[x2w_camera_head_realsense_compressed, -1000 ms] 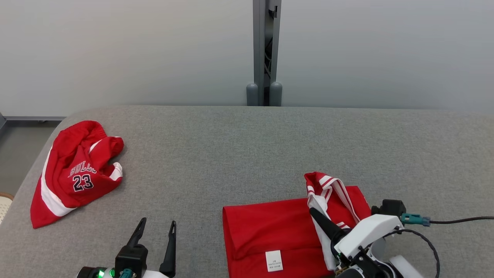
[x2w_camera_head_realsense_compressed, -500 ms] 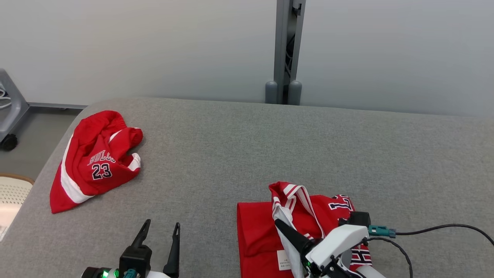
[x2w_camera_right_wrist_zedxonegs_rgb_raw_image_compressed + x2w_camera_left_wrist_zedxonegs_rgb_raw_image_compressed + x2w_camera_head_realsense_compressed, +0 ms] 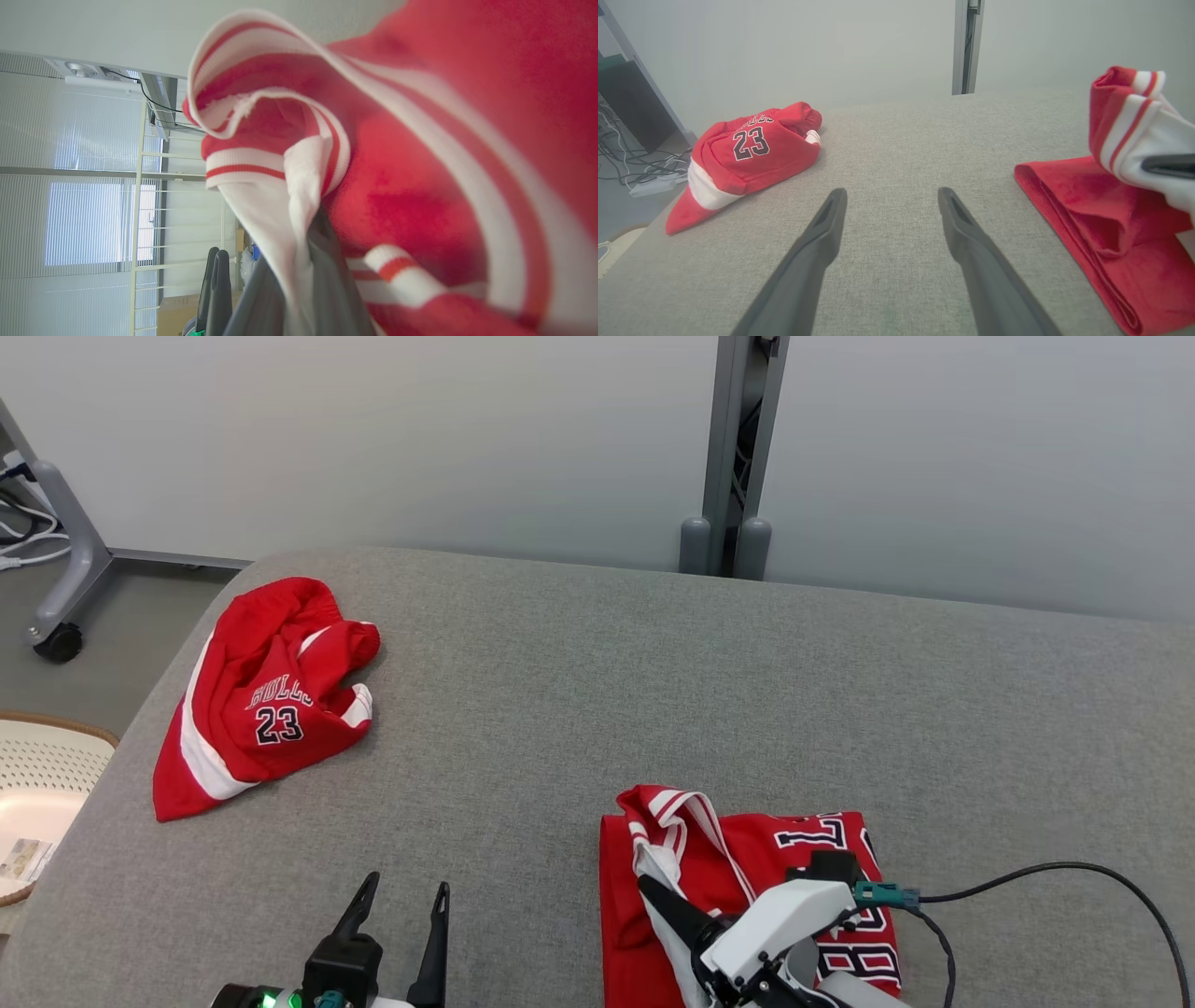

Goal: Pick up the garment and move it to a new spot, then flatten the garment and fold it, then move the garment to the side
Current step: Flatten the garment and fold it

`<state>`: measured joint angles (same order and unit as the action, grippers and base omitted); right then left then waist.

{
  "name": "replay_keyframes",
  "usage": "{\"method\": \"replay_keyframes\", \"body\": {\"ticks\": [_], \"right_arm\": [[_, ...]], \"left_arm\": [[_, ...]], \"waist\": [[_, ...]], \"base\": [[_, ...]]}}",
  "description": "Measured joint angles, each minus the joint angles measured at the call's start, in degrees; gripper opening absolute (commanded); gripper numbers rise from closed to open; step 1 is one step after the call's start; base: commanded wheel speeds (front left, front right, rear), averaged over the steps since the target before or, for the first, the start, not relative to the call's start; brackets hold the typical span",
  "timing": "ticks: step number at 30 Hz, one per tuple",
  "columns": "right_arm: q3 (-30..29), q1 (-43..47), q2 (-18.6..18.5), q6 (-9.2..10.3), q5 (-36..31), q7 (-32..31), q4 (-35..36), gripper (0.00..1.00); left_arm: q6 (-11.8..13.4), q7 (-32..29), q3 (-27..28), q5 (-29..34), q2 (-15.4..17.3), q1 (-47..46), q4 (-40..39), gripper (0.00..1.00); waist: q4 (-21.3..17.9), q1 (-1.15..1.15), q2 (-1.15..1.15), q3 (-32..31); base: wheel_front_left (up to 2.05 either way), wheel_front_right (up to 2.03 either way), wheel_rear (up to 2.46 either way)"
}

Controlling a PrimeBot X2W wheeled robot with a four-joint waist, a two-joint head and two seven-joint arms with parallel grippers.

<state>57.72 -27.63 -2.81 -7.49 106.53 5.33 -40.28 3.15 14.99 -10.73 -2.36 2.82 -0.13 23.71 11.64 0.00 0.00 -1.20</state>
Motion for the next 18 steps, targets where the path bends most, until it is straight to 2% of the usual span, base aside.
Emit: {"method": "replay_keyframes", "body": {"ticks": [1, 2, 11, 18], "right_arm": [[0.92, -0.29, -0.03, 0.01, 1.27, -0.10, -0.14, 0.45], [1.91, -0.57, -0.03, 0.01, 2.14, -0.20, -0.19, 1.00], [6.23, -3.85, 0.05, 0.01, 6.91, 3.08, 3.08, 1.00], [3.03, -6.00, -0.46, 0.00, 9.31, 4.92, 7.90, 1.00]], "left_arm": [[0.00, -0.01, -0.08, -0.04, 0.01, -0.01, 0.08, 1.00], [0.00, 0.00, -0.14, -0.08, 0.00, -0.03, 0.14, 1.00], [0.21, -0.01, -0.58, -0.51, 0.00, -0.12, 0.52, 1.00], [0.40, -0.01, -0.11, -0.57, -0.01, -0.12, 0.49, 1.00]], "waist": [[0.12, 0.00, 0.00, 0.01], [0.22, 0.00, 0.00, 0.01], [-0.04, 0.00, 0.00, -0.07], [-1.70, 0.00, 0.00, -0.88]], "base": [[0.00, 0.00, 0.00], [0.00, 0.00, 0.00], [0.00, 0.00, 0.00], [0.00, 0.00, 0.00]]}}
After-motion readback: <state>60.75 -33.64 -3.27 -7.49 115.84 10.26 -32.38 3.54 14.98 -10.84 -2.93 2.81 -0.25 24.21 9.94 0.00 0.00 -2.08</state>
